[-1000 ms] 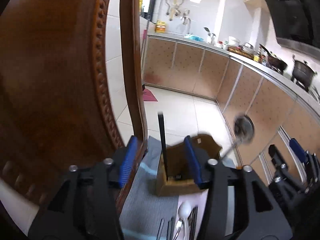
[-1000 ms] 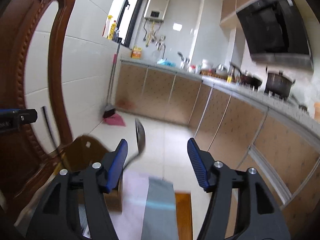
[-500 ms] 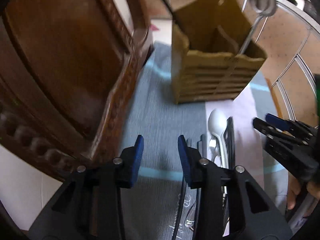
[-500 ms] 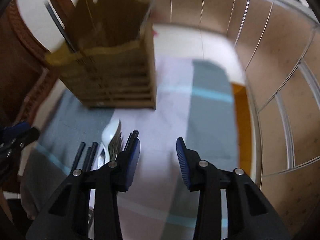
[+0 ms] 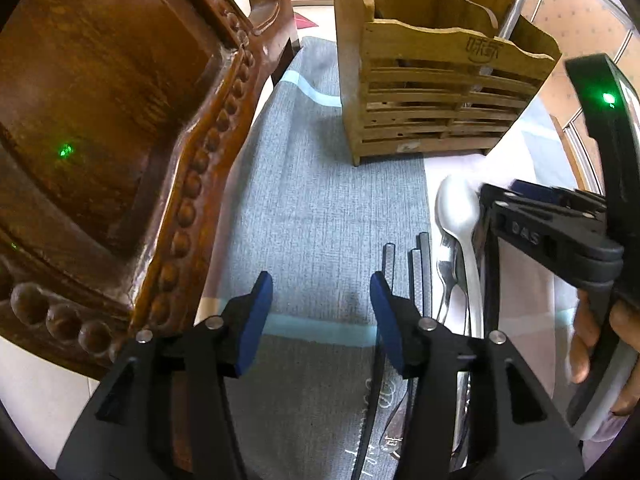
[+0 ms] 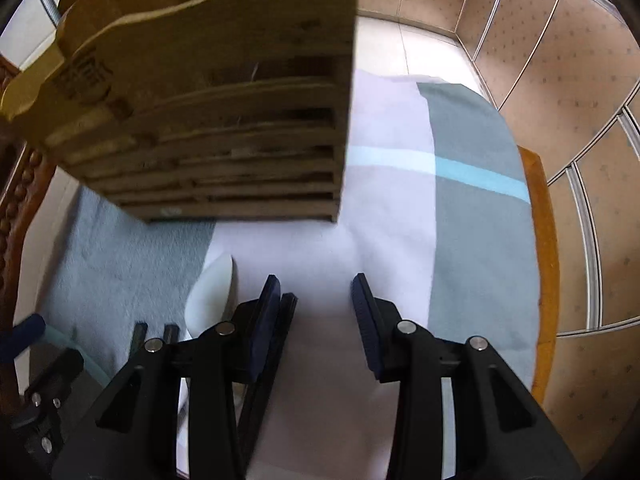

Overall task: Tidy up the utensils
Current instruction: 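Move both tools back down to the remaining utensils on the cloth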

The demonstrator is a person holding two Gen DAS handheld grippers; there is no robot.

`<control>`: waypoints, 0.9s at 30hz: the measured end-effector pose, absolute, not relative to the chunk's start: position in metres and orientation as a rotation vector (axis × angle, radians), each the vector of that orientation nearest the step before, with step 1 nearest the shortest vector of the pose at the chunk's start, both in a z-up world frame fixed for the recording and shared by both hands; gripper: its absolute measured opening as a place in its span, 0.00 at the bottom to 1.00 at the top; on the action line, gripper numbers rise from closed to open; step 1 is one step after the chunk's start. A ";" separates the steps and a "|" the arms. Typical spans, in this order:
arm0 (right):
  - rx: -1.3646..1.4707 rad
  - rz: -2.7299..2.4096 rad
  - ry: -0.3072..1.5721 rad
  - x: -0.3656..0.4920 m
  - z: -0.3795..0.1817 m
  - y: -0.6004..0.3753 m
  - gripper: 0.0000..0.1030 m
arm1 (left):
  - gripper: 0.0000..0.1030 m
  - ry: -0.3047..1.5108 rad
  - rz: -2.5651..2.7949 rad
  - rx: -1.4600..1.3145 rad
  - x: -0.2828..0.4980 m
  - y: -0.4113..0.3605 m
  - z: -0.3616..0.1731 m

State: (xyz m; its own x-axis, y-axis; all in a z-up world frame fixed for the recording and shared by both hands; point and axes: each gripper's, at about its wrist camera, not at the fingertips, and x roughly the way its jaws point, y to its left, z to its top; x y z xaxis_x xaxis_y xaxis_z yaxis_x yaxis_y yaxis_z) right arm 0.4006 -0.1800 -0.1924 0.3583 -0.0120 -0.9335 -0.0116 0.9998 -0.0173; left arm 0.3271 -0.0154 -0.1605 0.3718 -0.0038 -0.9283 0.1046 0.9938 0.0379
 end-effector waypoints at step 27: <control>0.003 -0.003 1.213 0.382 -0.199 -0.192 0.38 | 0.42 1.270 -0.069 0.146 0.364 -0.047 -0.211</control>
